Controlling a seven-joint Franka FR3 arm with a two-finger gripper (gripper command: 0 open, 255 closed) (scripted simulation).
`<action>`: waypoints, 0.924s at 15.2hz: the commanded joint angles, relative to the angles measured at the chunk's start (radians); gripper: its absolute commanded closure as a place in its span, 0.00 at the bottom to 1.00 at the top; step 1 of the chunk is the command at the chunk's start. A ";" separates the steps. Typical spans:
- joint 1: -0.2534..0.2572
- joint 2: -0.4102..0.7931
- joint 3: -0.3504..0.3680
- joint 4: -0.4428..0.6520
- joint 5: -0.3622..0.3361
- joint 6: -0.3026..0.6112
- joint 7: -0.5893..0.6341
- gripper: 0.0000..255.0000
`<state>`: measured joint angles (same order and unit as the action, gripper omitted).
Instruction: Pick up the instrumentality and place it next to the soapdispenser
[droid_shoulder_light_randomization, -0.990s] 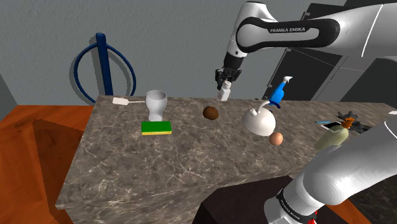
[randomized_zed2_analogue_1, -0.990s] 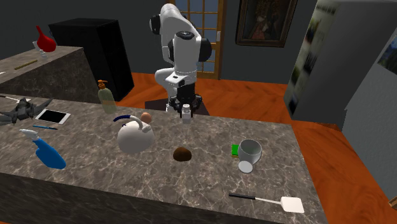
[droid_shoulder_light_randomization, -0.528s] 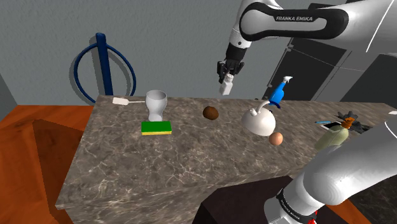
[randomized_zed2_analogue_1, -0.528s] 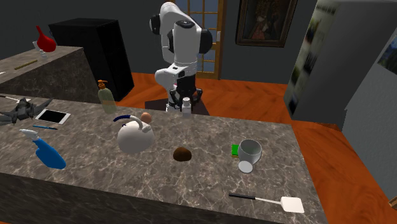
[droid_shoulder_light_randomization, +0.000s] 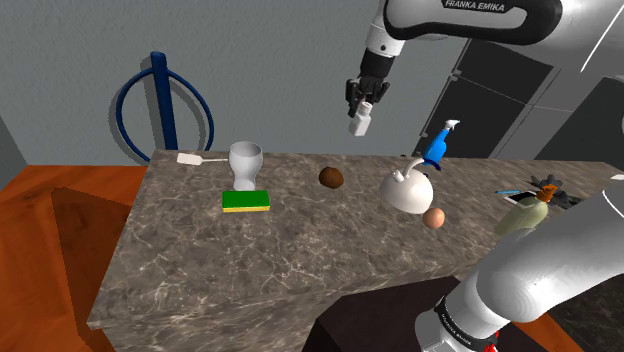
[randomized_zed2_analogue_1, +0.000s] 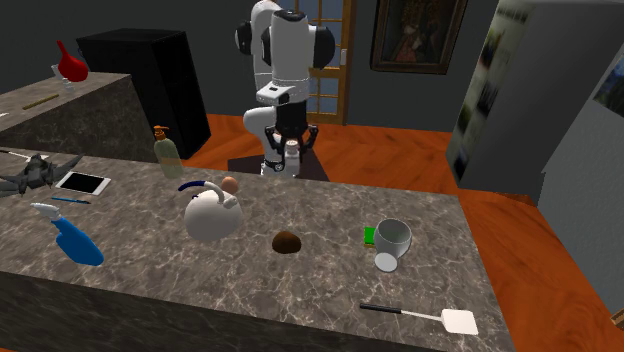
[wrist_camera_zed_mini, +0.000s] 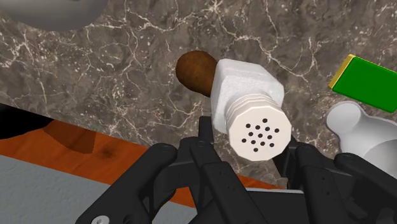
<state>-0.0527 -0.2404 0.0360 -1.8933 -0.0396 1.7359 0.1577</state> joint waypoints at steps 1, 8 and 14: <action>-0.001 0.003 -0.001 0.032 0.000 -0.029 -0.003 1.00; -0.001 0.024 0.000 0.142 0.000 -0.117 -0.006 1.00; -0.039 -0.144 -0.071 -0.021 -0.012 -0.119 -0.111 1.00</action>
<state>-0.0845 -0.3547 -0.0213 -1.8868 -0.0482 1.6188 0.0666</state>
